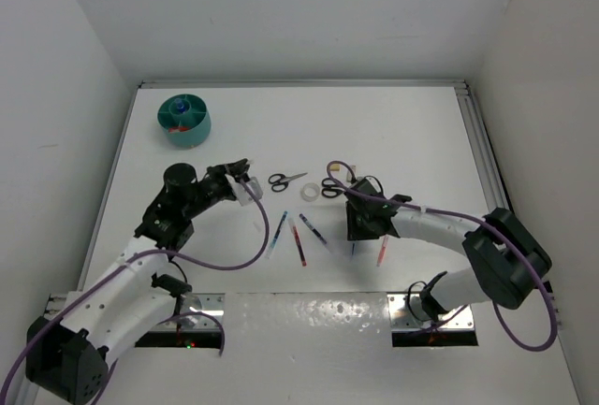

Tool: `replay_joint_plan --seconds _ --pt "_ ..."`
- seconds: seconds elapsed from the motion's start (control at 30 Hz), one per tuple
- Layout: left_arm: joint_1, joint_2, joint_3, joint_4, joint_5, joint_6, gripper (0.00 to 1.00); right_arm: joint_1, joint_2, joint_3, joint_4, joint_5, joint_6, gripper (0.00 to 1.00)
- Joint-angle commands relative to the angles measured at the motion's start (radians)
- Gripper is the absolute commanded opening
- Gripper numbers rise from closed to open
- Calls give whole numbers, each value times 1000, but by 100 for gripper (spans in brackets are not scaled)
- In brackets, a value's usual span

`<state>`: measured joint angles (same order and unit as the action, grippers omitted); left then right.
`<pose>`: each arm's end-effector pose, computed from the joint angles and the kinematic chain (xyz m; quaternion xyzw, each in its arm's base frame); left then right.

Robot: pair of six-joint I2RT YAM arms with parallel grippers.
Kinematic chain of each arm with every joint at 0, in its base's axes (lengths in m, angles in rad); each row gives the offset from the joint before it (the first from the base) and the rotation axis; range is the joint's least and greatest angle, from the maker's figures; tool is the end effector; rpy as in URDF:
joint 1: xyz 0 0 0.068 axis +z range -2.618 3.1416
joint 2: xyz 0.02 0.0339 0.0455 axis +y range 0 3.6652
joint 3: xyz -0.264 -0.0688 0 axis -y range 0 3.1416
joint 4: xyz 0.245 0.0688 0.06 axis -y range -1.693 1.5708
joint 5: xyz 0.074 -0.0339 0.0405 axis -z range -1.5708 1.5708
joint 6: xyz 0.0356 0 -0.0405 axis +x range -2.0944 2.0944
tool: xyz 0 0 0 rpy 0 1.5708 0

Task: Sort the stationery into containers
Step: Pick up the pen cap from the center of the board, then pick up the pen from the center of the board.

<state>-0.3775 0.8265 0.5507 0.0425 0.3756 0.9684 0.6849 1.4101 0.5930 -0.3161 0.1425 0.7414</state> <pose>0.1787 -0.0849 0.2739 0.5710 0.5306 0.0372 0.6254 0.1856 0.1450 0.1376 0.0429 0.9729 0.0891 0.2092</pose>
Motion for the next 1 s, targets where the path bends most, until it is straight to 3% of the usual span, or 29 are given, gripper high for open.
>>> replay_joint_plan --seconds 0.0,0.1,0.23,0.4,0.7,0.97 --pt "9 -81 -31 108 124 152 0 1 16 19 21 0 24 32" --pt "9 -141 -69 115 175 269 0 -7 16 -16 54 -1 39 15" --pt "11 -181 -103 157 206 329 0 -19 7 -30 51 17 21 12" --pt "11 -205 -130 169 235 417 0 -30 -34 -55 75 22 -28 0" --pt "15 -251 -189 188 329 616 0 -51 -89 -73 100 -27 -95 0" --pt "38 -207 -183 206 332 720 0 -65 -149 31 6 -130 -270 0"
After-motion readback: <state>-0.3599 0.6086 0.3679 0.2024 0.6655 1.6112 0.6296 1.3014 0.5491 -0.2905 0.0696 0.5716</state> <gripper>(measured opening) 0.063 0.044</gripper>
